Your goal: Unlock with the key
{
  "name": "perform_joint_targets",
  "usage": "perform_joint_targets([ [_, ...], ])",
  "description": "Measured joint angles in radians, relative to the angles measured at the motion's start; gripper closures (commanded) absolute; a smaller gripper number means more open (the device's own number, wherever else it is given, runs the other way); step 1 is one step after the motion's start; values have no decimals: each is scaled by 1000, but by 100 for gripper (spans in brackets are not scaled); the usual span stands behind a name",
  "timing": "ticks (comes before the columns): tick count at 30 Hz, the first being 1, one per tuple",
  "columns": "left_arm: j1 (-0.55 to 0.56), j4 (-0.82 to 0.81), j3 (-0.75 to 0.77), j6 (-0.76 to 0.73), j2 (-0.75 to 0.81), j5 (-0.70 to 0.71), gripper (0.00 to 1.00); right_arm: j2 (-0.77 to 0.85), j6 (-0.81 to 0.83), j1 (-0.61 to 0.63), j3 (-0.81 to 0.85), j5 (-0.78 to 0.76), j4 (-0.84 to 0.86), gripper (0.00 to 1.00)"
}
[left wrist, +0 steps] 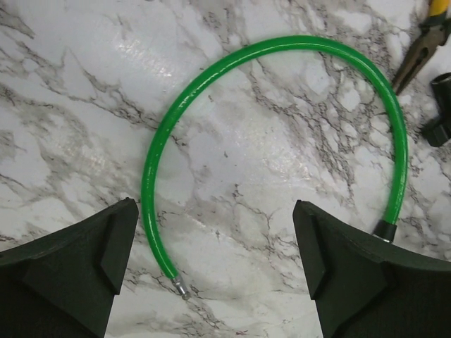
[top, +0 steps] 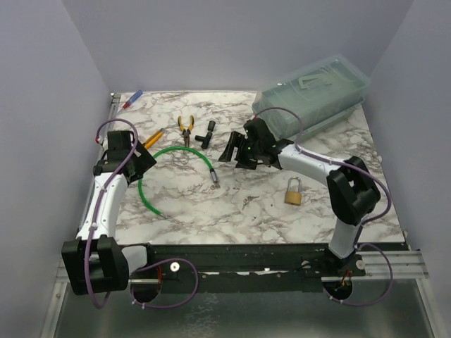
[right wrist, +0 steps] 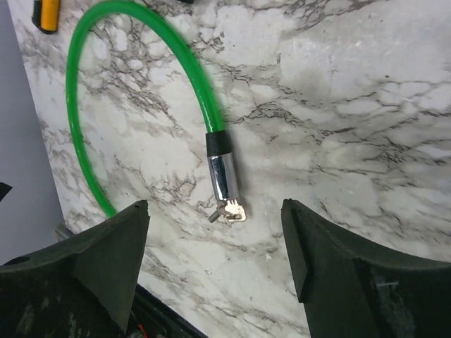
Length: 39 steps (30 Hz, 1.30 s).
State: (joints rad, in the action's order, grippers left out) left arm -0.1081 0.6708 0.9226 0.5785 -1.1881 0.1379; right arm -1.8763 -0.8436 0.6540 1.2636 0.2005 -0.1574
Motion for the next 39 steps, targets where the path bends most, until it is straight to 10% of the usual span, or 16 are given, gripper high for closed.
perform_joint_targets([
  [21,196,-126,-37,-49,121,-197,21,538,-68,-14,-273,-451,-518,0],
  [39,235,-142,-42,-61,119,-255,26,451,29,-228,-434,-390,-535,13],
])
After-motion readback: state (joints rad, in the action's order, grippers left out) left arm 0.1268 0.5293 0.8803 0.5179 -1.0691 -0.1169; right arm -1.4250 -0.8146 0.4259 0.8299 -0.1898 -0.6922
